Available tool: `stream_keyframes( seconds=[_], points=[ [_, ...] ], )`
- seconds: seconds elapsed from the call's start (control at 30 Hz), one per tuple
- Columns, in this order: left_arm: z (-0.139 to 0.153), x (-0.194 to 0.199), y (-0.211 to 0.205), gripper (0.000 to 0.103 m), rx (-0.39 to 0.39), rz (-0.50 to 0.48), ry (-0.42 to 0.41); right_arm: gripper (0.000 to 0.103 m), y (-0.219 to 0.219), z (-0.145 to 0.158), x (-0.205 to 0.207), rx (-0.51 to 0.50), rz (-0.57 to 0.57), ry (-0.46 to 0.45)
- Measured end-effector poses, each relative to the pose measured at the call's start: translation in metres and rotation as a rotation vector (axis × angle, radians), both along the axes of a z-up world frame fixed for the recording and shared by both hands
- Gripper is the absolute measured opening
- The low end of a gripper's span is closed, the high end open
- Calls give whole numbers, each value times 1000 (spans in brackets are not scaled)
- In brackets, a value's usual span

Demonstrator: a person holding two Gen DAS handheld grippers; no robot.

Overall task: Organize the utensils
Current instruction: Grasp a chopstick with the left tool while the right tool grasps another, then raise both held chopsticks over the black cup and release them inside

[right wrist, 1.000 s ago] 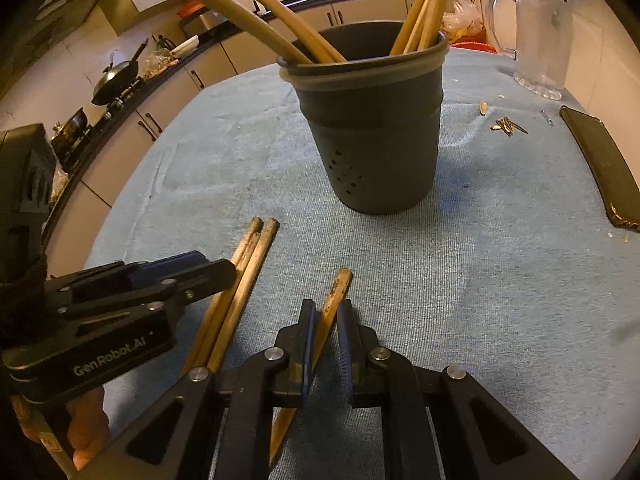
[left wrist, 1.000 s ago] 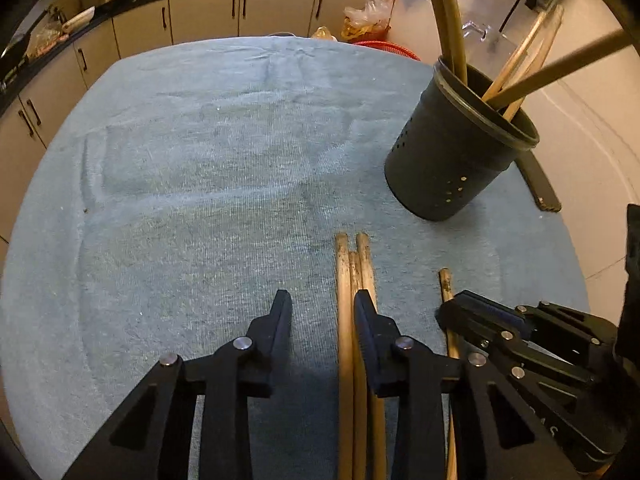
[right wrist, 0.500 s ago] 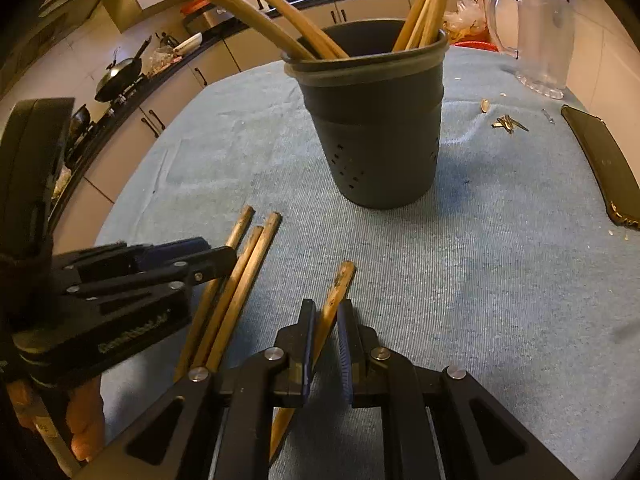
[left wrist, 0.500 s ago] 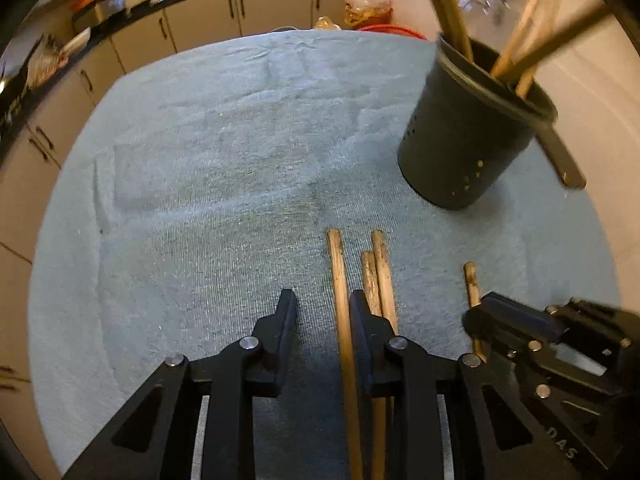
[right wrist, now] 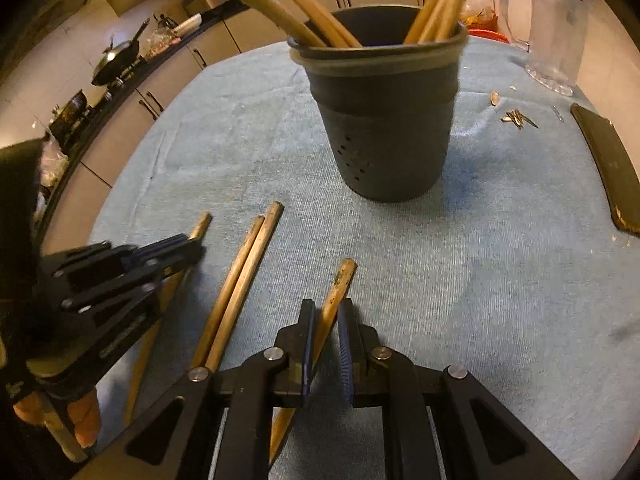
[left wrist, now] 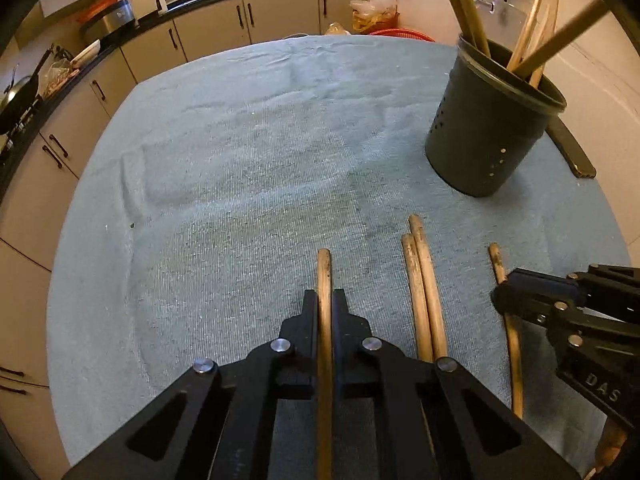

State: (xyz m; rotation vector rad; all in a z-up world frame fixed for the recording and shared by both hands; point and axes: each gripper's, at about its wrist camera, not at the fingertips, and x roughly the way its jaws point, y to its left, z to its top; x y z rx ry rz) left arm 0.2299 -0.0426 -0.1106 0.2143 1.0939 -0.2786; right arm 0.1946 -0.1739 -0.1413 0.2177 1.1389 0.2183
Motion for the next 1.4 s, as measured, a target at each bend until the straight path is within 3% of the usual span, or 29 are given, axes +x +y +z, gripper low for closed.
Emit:
stream_keyframes(
  seconds=[0.17,0.23,0.3,0.43,0.53,0.63,0.9,1.1,1.4],
  points=[
    [2,-2,-6,7,23,-13,-30,14,21,3,9,-91,47,-38],
    [3,-1,8,7,-8,-2,-19,12,18,3,7,-53,34,-55],
    [17,-4,21,7,-53,44,-84,10,6,7,2,65,19,-84],
    [58,-34,47,7,-185,116,-187,9,-5,44,-29,64,-32,-247],
    [90,-62,60,7,-260,143,-282,9,-13,71,-53,97,-46,-354],
    [111,-84,67,7,-312,172,-327,9,-19,96,-79,92,-69,-461],
    [128,-114,74,7,-340,244,-420,9,-32,125,-132,138,-134,-619],
    [150,-128,65,7,-326,246,-477,9,-51,142,-152,168,-175,-684],
    [192,-123,65,7,-382,261,-566,8,-64,177,-163,164,-203,-783]
  ],
)
